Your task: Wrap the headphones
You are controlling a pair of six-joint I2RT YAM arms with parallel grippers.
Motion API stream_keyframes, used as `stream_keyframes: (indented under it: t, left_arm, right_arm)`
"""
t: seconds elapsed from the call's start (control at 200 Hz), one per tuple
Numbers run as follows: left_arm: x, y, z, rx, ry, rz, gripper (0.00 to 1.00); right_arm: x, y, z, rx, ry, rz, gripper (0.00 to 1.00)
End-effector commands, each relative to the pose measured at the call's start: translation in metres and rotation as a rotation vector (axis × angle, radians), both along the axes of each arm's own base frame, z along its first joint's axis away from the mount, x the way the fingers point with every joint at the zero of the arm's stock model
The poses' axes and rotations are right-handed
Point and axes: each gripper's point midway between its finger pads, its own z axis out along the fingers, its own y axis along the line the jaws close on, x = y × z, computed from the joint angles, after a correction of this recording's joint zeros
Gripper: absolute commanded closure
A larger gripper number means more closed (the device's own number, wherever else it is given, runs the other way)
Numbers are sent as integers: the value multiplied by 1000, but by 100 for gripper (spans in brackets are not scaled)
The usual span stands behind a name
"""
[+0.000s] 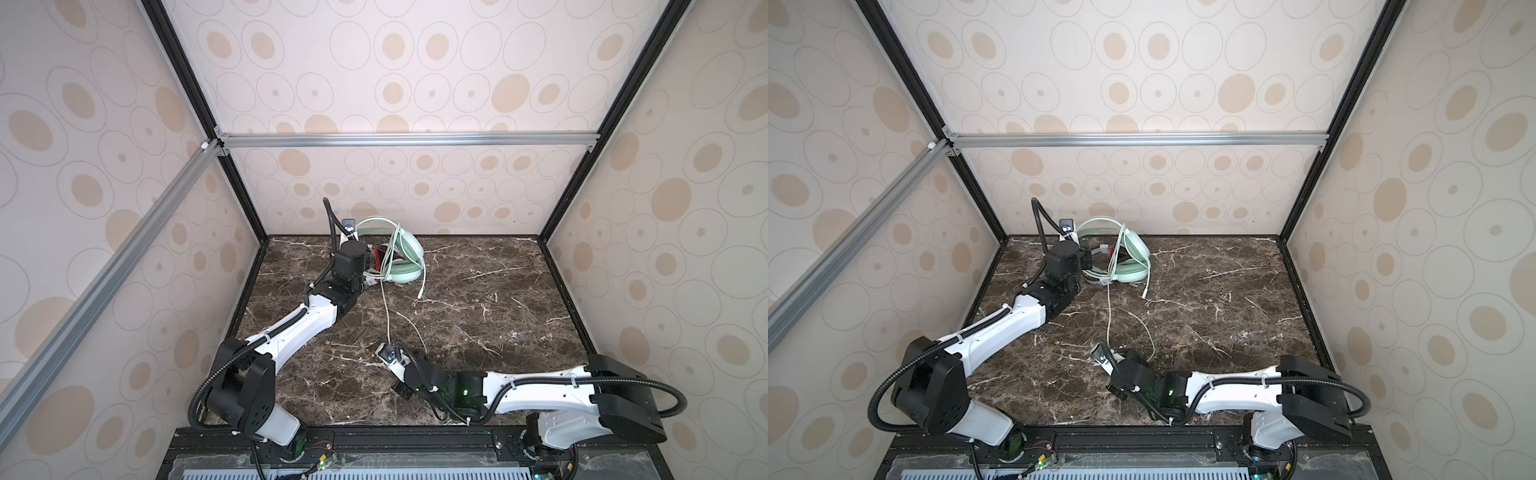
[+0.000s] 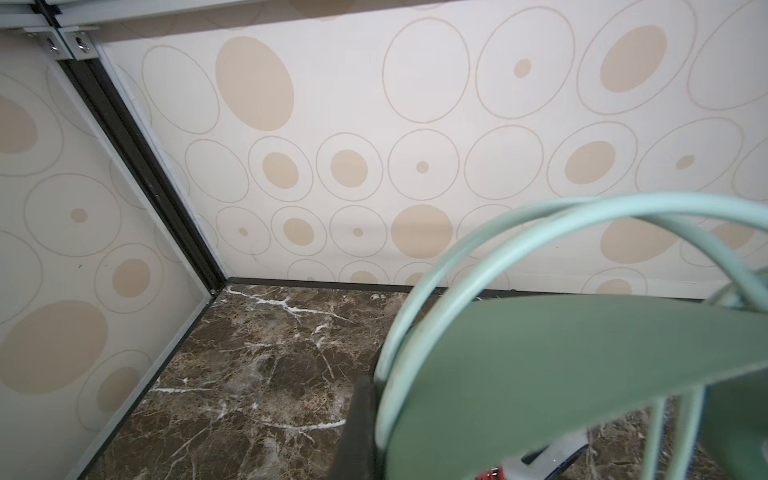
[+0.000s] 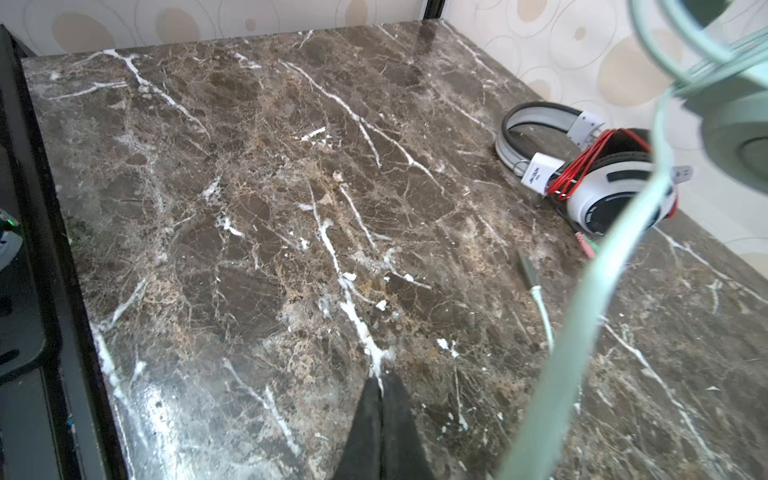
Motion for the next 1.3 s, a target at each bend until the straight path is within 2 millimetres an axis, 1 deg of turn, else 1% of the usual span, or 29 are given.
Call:
stream_keyframes:
  t: [0.0,0.115,0.2,0.27,0.32,0.43,0.525,0.66,0.675,0.76,0.85,0.905,0.98,1.04,1.115,1.2,1.295]
  left_arm:
    - [-11,12,54,-22,-175,57,100]
    - [-20,9,44,55,-154,58,100]
    - [-28,2,39,100,-142,35,100]
    - [-34,-8,33,150,-125,6,100]
    - [-40,-21,29,192,-111,-37,100]
    - [-54,-44,16,280,-67,-134,100]
    - [-68,-56,5,317,-31,-199,100]
    - [-88,-60,-2,323,2,-268,100]
    - [-91,-60,-7,334,22,-277,100]
    - [-104,-58,-15,335,55,-320,100]
    - [-116,-53,-17,317,76,-346,100]
    - [-124,-51,-16,302,84,-366,100]
    - [-134,-50,-14,270,85,-401,100]
    - [-142,-53,-13,247,88,-452,100]
    - [-153,-60,-12,225,95,-527,100]
    - [-169,-73,-17,212,108,-656,100]
    - [-180,-76,-20,190,114,-707,100]
  right_arm:
    - [3,-17,24,-46,-62,-15,100]
    - [7,-33,43,-101,-131,-27,100]
    - [10,-44,59,-153,-190,-27,100]
    - [13,-51,71,-198,-240,-28,100]
    - [17,-56,78,-227,-266,-36,100]
    - [31,-66,85,-293,-299,-64,100]
    - [46,-78,92,-322,-300,-111,100]
    - [62,-91,112,-282,-303,-162,100]
    - [64,-92,115,-275,-303,-168,100]
    - [76,-100,130,-223,-290,-194,100]
    - [89,-109,146,-156,-270,-215,100]
    - [97,-115,153,-130,-259,-233,100]
    - [109,-123,156,-107,-232,-261,100]
    - [117,-128,157,-96,-212,-282,100]
    - [125,-133,157,-87,-189,-299,100]
    - [131,-137,154,-90,-161,-315,100]
    - [137,-143,152,-84,-144,-347,100]
